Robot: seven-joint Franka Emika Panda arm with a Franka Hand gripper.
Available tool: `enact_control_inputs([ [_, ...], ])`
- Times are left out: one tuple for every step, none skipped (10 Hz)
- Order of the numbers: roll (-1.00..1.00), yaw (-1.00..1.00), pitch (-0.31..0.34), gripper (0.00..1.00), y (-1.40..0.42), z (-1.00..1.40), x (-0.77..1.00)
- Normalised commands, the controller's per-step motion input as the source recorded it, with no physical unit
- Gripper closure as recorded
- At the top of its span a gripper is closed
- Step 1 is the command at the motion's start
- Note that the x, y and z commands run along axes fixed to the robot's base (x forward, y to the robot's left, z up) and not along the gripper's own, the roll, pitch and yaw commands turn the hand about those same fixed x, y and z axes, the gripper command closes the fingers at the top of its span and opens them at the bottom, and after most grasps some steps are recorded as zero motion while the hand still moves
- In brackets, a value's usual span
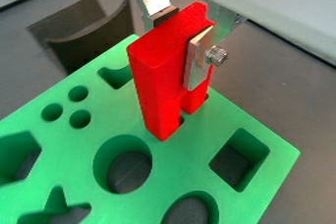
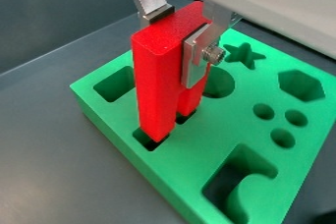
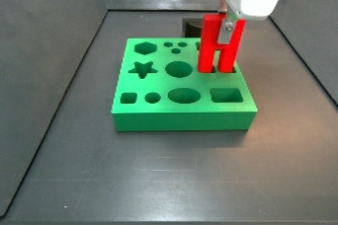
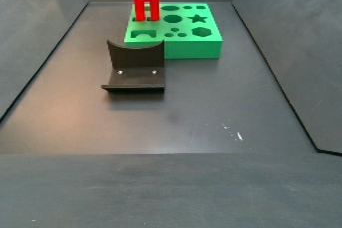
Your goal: Insert the double-square object.
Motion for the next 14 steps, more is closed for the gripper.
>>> enact_control_inputs([
  [0.1,0.0,0.079,1.0,0.0,-0.16,-0.01],
  [0.09,0.0,0.03,1.0,0.0,-0.22,0.09],
  [0.06,0.0,0.0,1.0,0.0,-0.31,0.16],
  [0.02,0.1,0.0,1.0,0.0,-0.29,0.17],
  [0.0,0.09,0.0,1.0,0.04,-0.23,0.09],
  [0.06,0.12,0.001,1.0,0.07,-0.22,0.06],
  [0.05,0.08,0.0,1.0,0.02,-0.22,0.0],
  [0.04,0.0,0.0,1.0,0.0,-0.25,0.0],
  [0.05,0.0,-0.009,1.0,0.0,-0.27,-0.06],
  [0.05,-0.02,-0.031,1.0,0.0,-0.33,-0.05],
  [0.03,-0.02,-0.033,1.0,0.0,-0.33,-0.02],
  [0.03,-0.01,-0.024,1.0,0.0,-0.29,-0.01],
  [0.02,-0.01,-0.011,1.0,0.0,-0.28,0.0],
  [0.03,-0.01,-0.017,1.0,0.0,-0.28,0.0],
])
